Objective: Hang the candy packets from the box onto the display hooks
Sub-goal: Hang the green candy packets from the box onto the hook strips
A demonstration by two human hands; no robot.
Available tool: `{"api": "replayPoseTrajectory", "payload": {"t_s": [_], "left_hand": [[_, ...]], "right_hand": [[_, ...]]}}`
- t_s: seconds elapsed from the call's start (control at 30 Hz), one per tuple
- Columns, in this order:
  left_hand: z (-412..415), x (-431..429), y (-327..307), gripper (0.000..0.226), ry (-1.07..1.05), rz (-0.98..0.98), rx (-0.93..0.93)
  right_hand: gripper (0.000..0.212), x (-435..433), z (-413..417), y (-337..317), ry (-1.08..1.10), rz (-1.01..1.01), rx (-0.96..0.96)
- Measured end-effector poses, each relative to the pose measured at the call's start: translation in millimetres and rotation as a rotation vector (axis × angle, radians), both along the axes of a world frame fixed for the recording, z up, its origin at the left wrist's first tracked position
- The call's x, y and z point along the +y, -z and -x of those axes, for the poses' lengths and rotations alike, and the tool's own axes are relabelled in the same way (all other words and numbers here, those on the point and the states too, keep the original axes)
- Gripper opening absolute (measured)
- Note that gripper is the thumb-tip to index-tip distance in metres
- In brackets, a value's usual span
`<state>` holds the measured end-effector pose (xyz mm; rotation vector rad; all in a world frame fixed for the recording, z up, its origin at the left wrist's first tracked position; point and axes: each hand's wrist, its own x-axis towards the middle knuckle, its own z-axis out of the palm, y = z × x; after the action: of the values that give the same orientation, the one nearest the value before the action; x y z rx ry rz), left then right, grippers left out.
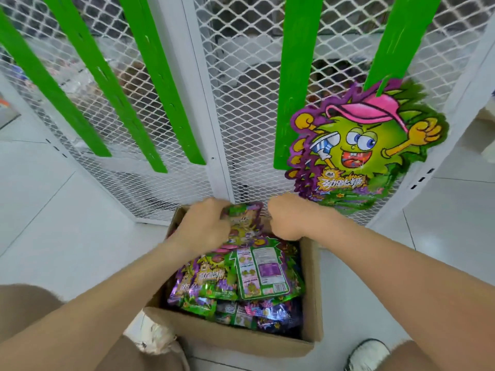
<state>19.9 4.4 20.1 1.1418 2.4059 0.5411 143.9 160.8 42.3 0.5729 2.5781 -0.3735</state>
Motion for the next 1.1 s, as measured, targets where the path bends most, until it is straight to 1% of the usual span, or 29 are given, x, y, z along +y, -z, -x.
{"api": "replayPoseTrajectory", "payload": {"t_s": [0.03,0.07,0.1,0.13,0.17,0.2,0.23,0.3,0.33,0.37,0.4,0.43,0.47,0.5,0.53,0.57,0.6,0.63,0.67,0.7,0.73,0.77,0.8,0.87,0.9,0.97,1.03,1.1], "left_hand": [[1,1,-18,0.02,-0.117,-0.032,-0.026],[3,1,-33,0.015,-0.235,-0.091,-0.06],[3,1,-44,0.018,-0.353,-0.175,-0.135],[2,-1,-52,0.024,-0.455,-0.271,-0.245],[1,-2,-57,0.024,-0.54,-0.348,-0.372],[-1,-4,-61,0.019,-0.601,-0.39,-0.494],[-2,-7,-64,0.015,-0.641,-0.411,-0.595],[-3,-13,-68,0.019,-0.702,-0.42,-0.762],[-4,-18,-72,0.021,-0.711,-0.414,-0.812],[-1,-25,-72,0.024,-0.694,-0.392,-0.839],[0,-32,-75,0.032,-0.664,-0.357,-0.861],[5,-40,-75,0.046,-0.609,-0.297,-0.861],[8,-48,-77,0.063,-0.548,-0.217,-0.838],[11,-54,-78,0.076,-0.473,-0.135,-0.794],[12,-58,-83,0.085,-0.409,-0.049,-0.729],[14,-60,-85,0.093,-0.344,0.039,-0.64],[15,-60,-88,0.103,-0.29,0.141,-0.528],[17,-58,-88,0.113,-0.248,0.22,-0.413],[16,-55,-90,0.122,-0.201,0.247,-0.33],[15,-50,-90,0.126,-0.152,0.202,-0.31],[12,-43,-90,0.126,-0.098,0.117,-0.334],[7,-35,-92,0.12,-0.029,0.012,-0.37],[-1,-27,-97,0.109,0.063,-0.083,-0.38],[-15,-9,-108,0.078,0.244,-0.236,-0.293],[-20,0,-115,0.061,0.291,-0.299,-0.249],[-26,13,-126,0.034,0.331,-0.384,-0.238],[-25,24,-134,0.015,0.326,-0.414,-0.204],[-24,36,-140,0.008,0.295,-0.451,-0.193]], "right_hand": [[0.027,6,-5,-5,0.082,0.035,0.038],[0.035,12,-12,-10,0.192,0.112,0.079],[0.036,17,-19,-13,0.316,0.22,0.13],[0.033,21,-26,-15,0.436,0.346,0.174],[0.027,23,-34,-16,0.549,0.458,0.196],[0.022,22,-41,-18,0.652,0.56,0.207],[0.023,20,-46,-20,0.736,0.64,0.234],[0.029,16,-51,-21,0.881,0.735,0.355],[0.026,13,-53,-23,0.93,0.75,0.417],[0.018,10,-53,-27,0.967,0.753,0.462],[0.011,7,-54,-31,0.997,0.776,0.494],[0.016,5,-54,-34,1.012,0.822,0.504],[0.022,3,-56,-35,1.003,0.891,0.503],[0.023,0,-58,-37,0.957,0.94,0.491],[0.018,-3,-59,-40,0.881,0.912,0.464],[0.013,-4,-60,-45,0.784,0.812,0.431],[0.015,-5,-61,-49,0.671,0.681,0.411],[0.023,-4,-60,-54,0.547,0.555,0.4],[0.031,-3,-60,-60,0.43,0.478,0.402],[0.036,-2,-59,-68,0.319,0.437,0.416],[0.036,-1,-58,-75,0.206,0.414,0.432],[0.033,1,-56,-83,0.101,0.392,0.442],[0.029,3,-55,-89,0.028,0.373,0.454],[0.015,8,-54,-101,-0.004,0.383,0.497],[0.011,11,-54,-106,0.027,0.399,0.542],[0.011,18,-56,-114,0.131,0.399,0.677],[0.017,26,-61,-118,0.225,0.393,0.81],[0.018,33,-67,-120,0.308,0.489,0.884]]}}
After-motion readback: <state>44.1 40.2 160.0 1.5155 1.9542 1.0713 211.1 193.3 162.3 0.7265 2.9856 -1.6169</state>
